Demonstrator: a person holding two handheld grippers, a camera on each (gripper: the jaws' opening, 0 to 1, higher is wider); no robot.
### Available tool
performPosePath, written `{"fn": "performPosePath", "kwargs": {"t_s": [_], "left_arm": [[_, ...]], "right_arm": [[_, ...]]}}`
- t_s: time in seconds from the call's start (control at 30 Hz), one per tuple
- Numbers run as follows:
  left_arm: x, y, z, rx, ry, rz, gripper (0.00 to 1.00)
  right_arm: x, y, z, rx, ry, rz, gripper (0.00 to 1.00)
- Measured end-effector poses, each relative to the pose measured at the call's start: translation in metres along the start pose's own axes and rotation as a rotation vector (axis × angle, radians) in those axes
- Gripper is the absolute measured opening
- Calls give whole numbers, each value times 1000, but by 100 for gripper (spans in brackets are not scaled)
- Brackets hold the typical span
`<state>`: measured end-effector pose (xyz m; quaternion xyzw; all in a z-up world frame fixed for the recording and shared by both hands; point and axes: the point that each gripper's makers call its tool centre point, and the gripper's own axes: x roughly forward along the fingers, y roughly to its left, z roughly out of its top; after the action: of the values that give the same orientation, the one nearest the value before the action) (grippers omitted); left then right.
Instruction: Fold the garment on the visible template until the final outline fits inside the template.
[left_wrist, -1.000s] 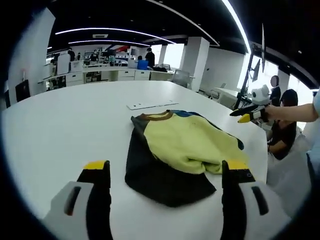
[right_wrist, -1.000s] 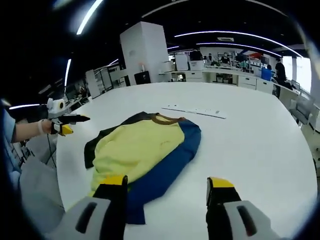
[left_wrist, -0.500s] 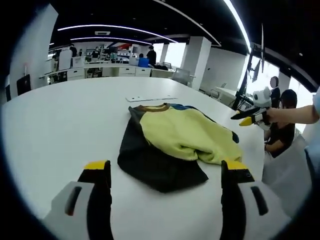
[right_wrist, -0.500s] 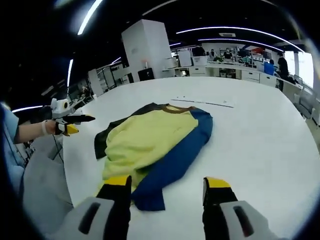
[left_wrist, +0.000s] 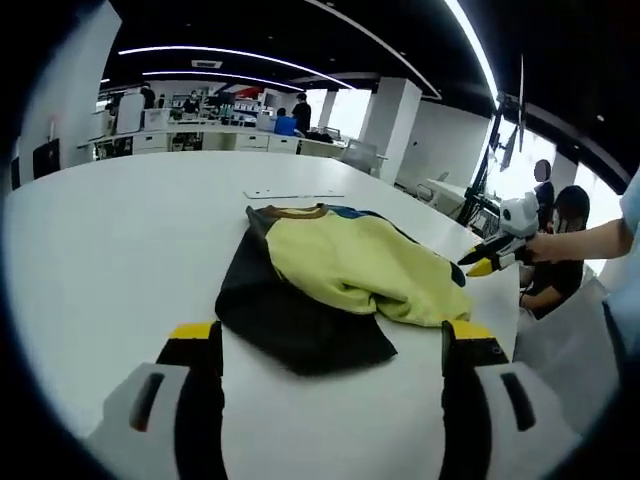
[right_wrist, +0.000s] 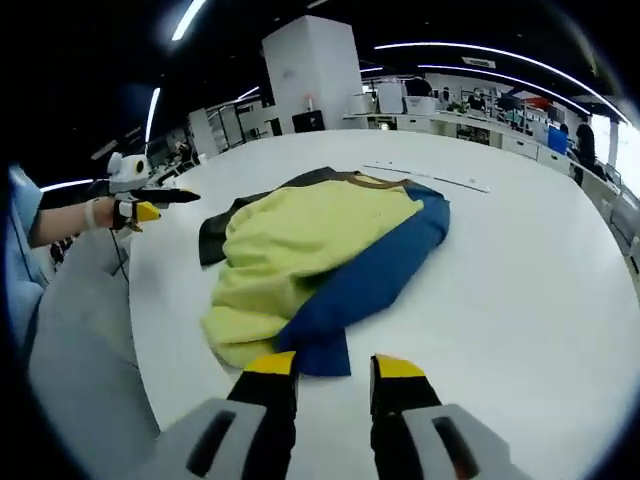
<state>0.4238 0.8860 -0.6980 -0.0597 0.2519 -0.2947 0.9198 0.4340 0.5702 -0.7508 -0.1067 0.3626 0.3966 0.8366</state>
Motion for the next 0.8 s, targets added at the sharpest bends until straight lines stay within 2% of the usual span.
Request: {"fn": "performPosePath", "kwargs": {"t_s": [0.27, 0.37, 0.7, 0.8], "left_arm": [[-2, -1, -4, -33, -10, 4, 87], [-2, -1, -5, -54, -18, 7, 87], [0, -5, -8, -60, -17, -2, 87], [1, -6, -9, -63, -14, -4, 87]], "right_arm": [[7, 6, -10, -79, 26, 8, 16], [9, 8, -7, -157, 7, -12, 11], [18, 9, -7, -212, 18, -24, 9], [18, 7, -4, -208, 2, -27, 5]]}}
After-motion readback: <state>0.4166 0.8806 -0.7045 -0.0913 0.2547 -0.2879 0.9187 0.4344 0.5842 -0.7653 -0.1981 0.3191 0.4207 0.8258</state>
